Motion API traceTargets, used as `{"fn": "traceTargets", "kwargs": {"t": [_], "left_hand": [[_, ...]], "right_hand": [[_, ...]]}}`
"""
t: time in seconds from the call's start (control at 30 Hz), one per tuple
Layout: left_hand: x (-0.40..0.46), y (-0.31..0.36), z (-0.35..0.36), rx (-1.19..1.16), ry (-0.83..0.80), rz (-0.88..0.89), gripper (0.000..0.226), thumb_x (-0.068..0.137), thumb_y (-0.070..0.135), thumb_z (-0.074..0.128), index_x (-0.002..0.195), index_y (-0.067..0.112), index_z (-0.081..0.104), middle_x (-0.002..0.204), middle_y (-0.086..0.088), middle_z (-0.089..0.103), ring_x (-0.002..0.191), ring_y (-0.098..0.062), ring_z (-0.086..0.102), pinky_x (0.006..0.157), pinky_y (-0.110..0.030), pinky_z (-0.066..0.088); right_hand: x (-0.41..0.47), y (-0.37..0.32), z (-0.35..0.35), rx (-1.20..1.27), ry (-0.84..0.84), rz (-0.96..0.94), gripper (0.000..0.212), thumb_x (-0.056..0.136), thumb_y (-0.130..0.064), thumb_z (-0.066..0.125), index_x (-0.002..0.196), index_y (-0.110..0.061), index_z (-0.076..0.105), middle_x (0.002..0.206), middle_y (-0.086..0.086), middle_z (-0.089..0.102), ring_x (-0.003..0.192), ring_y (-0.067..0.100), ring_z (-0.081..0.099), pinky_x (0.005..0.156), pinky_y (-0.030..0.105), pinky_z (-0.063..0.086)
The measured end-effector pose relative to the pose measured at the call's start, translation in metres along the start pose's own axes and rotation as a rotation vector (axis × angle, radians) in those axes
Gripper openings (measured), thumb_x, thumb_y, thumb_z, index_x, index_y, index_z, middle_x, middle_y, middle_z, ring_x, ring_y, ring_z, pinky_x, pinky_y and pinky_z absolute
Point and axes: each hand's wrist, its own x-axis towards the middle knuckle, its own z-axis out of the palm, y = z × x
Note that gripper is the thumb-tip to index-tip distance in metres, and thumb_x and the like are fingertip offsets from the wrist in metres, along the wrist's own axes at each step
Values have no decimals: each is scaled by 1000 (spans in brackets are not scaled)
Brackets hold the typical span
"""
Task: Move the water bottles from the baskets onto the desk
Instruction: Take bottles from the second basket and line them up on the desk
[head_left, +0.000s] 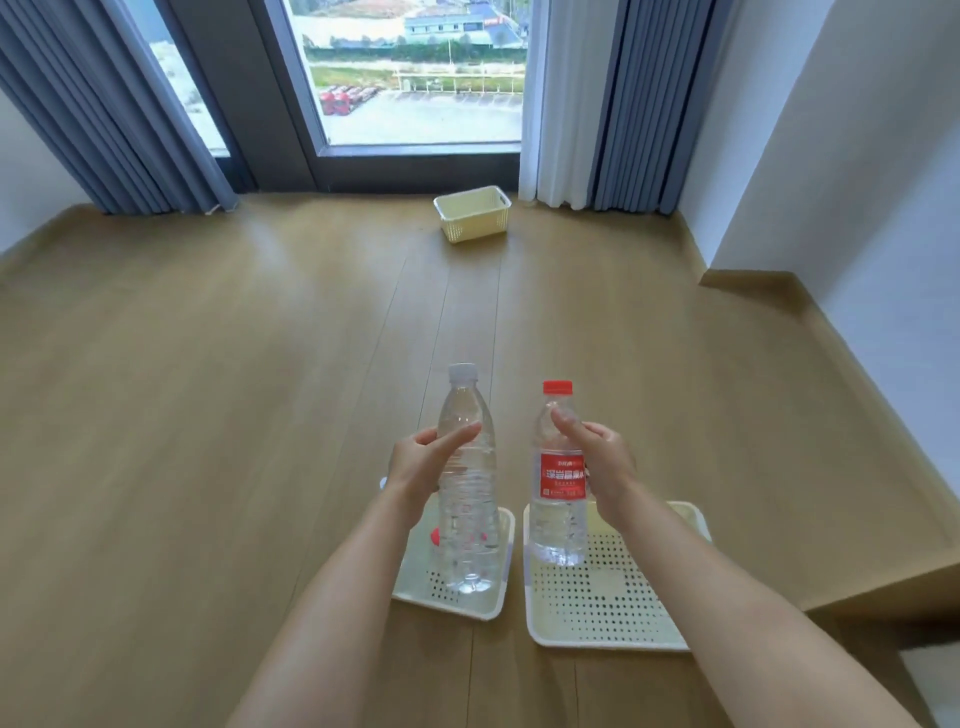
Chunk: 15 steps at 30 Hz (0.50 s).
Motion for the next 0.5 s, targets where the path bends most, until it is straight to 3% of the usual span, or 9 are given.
{"fn": "traceTargets", "kwargs": {"t": [0.13, 0.23, 0.37, 0.5], "left_hand": [[-60, 119, 11, -19, -15, 26, 18, 74, 31, 77, 84, 19, 68, 85, -6, 67, 78, -23, 65, 67, -28, 48], [-108, 208, 18, -24, -18, 49, 26, 70, 37, 79, 86, 20, 66, 93, -7, 69, 87, -27, 69, 67, -27, 45], [-163, 307, 30, -31, -74, 95, 34, 64, 38, 81, 86, 16, 66, 88, -8, 67, 69, -20, 64, 68, -30, 47], [-200, 352, 43, -18, -117, 155, 40, 72, 39, 77, 99, 12, 65, 98, -11, 69, 79, -23, 65, 69, -32, 52]], "right_hand": [[-55, -119, -2, 10, 7, -30, 70, 65, -48, 79, 114, -3, 61, 95, 11, 71, 77, 24, 68, 66, 31, 51], [-102, -208, -2, 16, -3, -57, 65, 68, -47, 78, 113, -2, 62, 93, 11, 70, 75, 23, 68, 63, 29, 50], [-158, -300, -4, -3, 0, -113, 88, 46, -65, 76, 112, -7, 64, 103, 14, 71, 89, 29, 70, 66, 31, 53], [-202, -344, -17, -14, -9, -179, 80, 58, -61, 75, 115, -6, 62, 96, 9, 69, 78, 22, 68, 62, 29, 50]]}}
